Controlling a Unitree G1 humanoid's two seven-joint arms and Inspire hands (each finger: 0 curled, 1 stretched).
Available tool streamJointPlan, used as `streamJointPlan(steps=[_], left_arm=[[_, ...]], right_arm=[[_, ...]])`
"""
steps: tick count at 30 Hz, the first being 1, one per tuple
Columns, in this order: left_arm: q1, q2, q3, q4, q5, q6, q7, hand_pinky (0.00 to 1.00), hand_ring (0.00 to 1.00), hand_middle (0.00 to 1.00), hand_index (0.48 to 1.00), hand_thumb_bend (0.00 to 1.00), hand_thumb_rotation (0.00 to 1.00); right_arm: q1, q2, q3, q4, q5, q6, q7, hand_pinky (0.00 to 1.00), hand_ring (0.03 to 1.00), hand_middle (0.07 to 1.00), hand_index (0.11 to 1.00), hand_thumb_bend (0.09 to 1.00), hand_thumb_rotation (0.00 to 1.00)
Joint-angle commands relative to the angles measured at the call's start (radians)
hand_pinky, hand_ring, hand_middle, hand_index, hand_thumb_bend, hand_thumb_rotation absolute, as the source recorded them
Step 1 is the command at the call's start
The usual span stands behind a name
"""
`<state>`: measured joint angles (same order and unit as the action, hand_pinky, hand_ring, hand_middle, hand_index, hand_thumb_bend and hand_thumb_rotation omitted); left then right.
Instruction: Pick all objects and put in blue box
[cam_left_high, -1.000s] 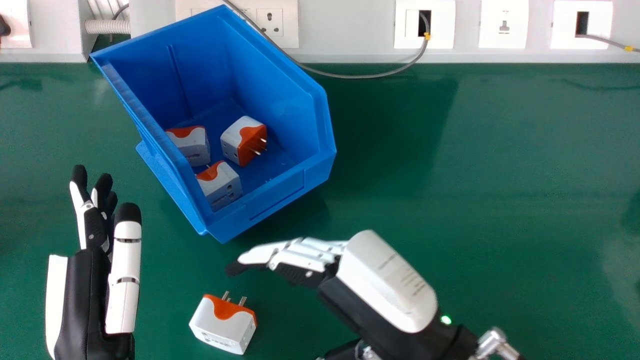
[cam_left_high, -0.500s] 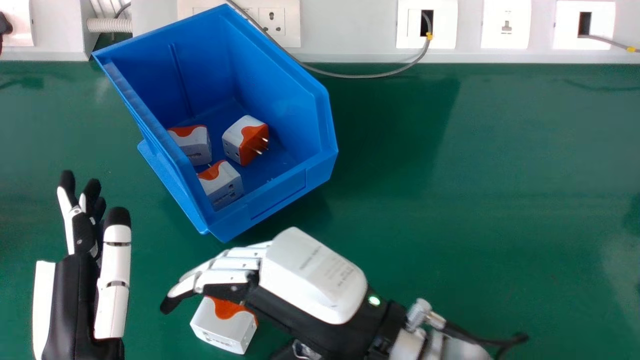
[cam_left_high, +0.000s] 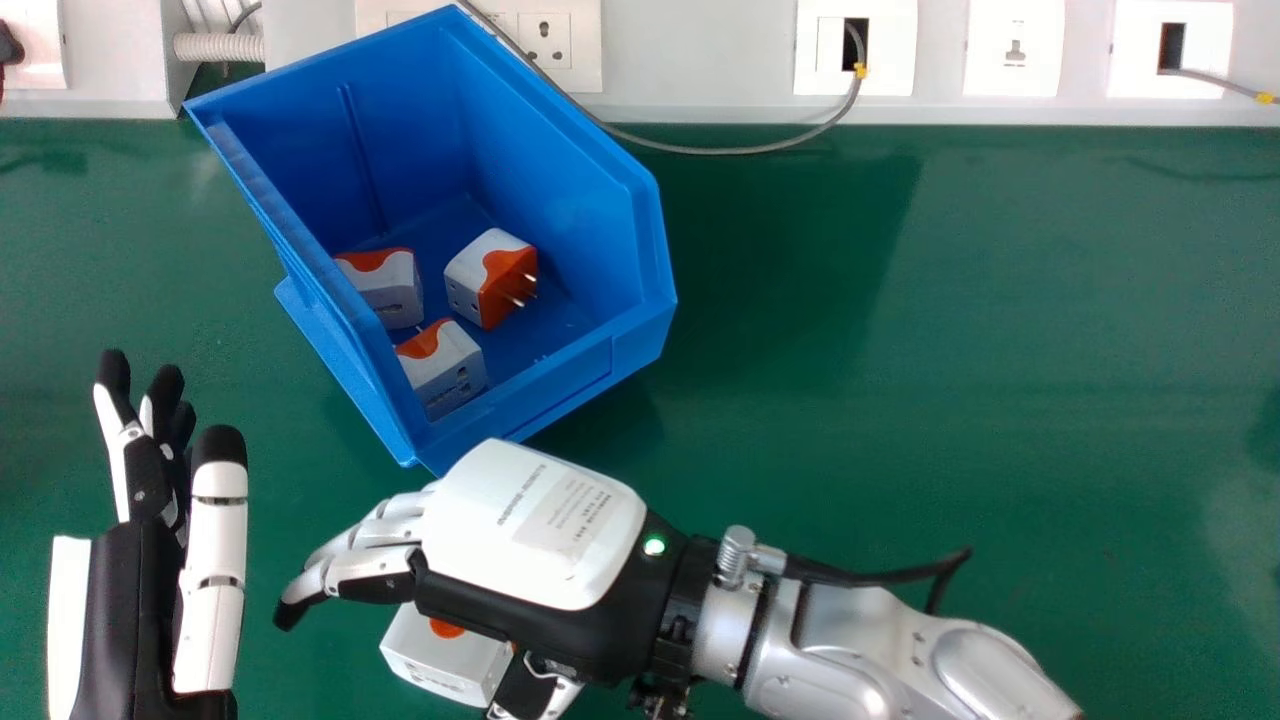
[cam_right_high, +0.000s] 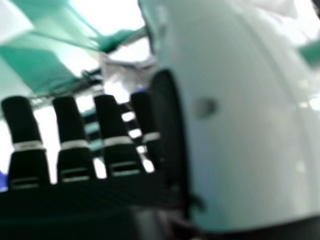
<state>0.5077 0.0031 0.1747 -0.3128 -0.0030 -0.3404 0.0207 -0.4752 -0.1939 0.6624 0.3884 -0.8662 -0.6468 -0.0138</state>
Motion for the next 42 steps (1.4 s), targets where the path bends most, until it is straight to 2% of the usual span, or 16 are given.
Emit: streamJointPlan(steps=[1,2,5,11,14,16,18,22,25,32,33,34,35,37,38,42], left_arm=[[0.005,0.002,0.009,-0.006,-0.014,-0.026,-0.004,1.0,1.0,1.0,1.0,0.32,0.92],[0.006,0.002,0.009,-0.006,-0.018,-0.024,-0.004,1.0,1.0,1.0,1.0,0.34,0.92],[0.011,0.0,0.008,-0.015,-0.009,-0.017,0.001,1.0,1.0,1.0,1.0,0.35,0.94],[0.025,-0.004,0.006,-0.028,-0.015,-0.004,0.001,1.0,1.0,1.0,1.0,0.38,0.94],[0.031,-0.006,0.004,-0.037,-0.004,0.001,0.006,1.0,1.0,1.0,1.0,0.41,0.93],[0.03,-0.006,0.005,-0.034,-0.002,-0.002,0.006,1.0,1.0,1.0,1.0,0.4,0.94],[0.029,-0.007,0.006,-0.031,-0.004,-0.008,0.007,1.0,1.0,1.0,1.0,0.39,0.94],[0.03,-0.008,0.004,-0.044,-0.015,0.011,0.004,1.0,1.0,1.0,1.0,0.37,0.92],[0.031,-0.01,0.002,-0.049,-0.015,0.021,0.006,1.0,1.0,1.0,1.0,0.36,0.9],[0.028,-0.016,0.006,-0.05,-0.017,0.024,0.007,1.0,1.0,1.0,1.0,0.37,0.87],[0.026,-0.017,0.007,-0.049,-0.015,0.02,0.008,1.0,1.0,1.0,1.0,0.37,0.87],[0.028,-0.018,0.006,-0.054,-0.013,0.027,0.01,1.0,1.0,1.0,1.0,0.37,0.87],[0.028,-0.018,0.006,-0.056,-0.011,0.031,0.011,1.0,1.0,1.0,1.0,0.39,0.87],[0.027,-0.019,0.005,-0.059,-0.014,0.041,0.01,1.0,1.0,1.0,1.0,0.4,0.87],[0.026,-0.018,0.006,-0.057,-0.017,0.038,0.009,1.0,1.0,1.0,1.0,0.39,0.87],[0.02,-0.016,0.007,-0.053,-0.026,0.037,0.004,1.0,1.0,1.0,1.0,0.37,0.86]], right_arm=[[-0.047,0.022,0.005,0.017,0.003,-0.007,-0.007,0.58,0.734,0.764,0.739,0.728,0.0],[-0.06,0.024,0.01,0.034,-0.002,-0.009,-0.013,0.58,0.738,0.767,0.742,0.703,0.0],[-0.1,0.028,0.03,0.081,-0.039,-0.009,-0.042,0.58,0.738,0.769,0.746,0.668,0.0],[-0.174,0.038,0.071,0.164,-0.093,0.003,-0.062,0.59,0.744,0.777,0.754,0.58,0.0],[-0.198,0.041,0.089,0.193,-0.112,0.013,-0.063,0.6,0.75,0.781,0.758,0.595,0.0],[-0.21,0.047,0.1,0.217,-0.126,0.018,-0.078,0.6,0.747,0.779,0.755,0.607,0.0],[-0.217,0.051,0.11,0.235,-0.135,0.023,-0.088,0.6,0.746,0.778,0.754,0.606,0.0],[-0.239,0.063,0.135,0.283,-0.168,0.04,-0.124,0.59,0.735,0.77,0.747,0.631,0.0],[-0.26,0.074,0.157,0.32,-0.188,0.049,-0.141,0.59,0.733,0.768,0.744,0.634,0.0],[-0.297,0.096,0.191,0.404,-0.214,0.071,-0.191,0.6,0.72,0.761,0.738,0.624,0.0],[-0.299,0.099,0.197,0.416,-0.22,0.078,-0.21,0.59,0.711,0.75,0.728,0.629,0.0],[-0.301,0.105,0.203,0.435,-0.225,0.083,-0.238,0.58,0.694,0.729,0.708,0.638,0.0],[-0.305,0.108,0.21,0.45,-0.233,0.086,-0.27,0.55,0.658,0.694,0.65,0.677,0.0],[-0.314,0.115,0.23,0.478,-0.254,0.095,-0.341,0.45,0.507,0.584,0.526,0.569,0.0],[-0.318,0.117,0.235,0.489,-0.258,0.098,-0.359,0.41,0.467,0.553,0.499,0.544,0.0],[-0.323,0.125,0.252,0.508,-0.274,0.133,-0.405,0.33,0.398,0.477,0.501,0.519,0.0]])
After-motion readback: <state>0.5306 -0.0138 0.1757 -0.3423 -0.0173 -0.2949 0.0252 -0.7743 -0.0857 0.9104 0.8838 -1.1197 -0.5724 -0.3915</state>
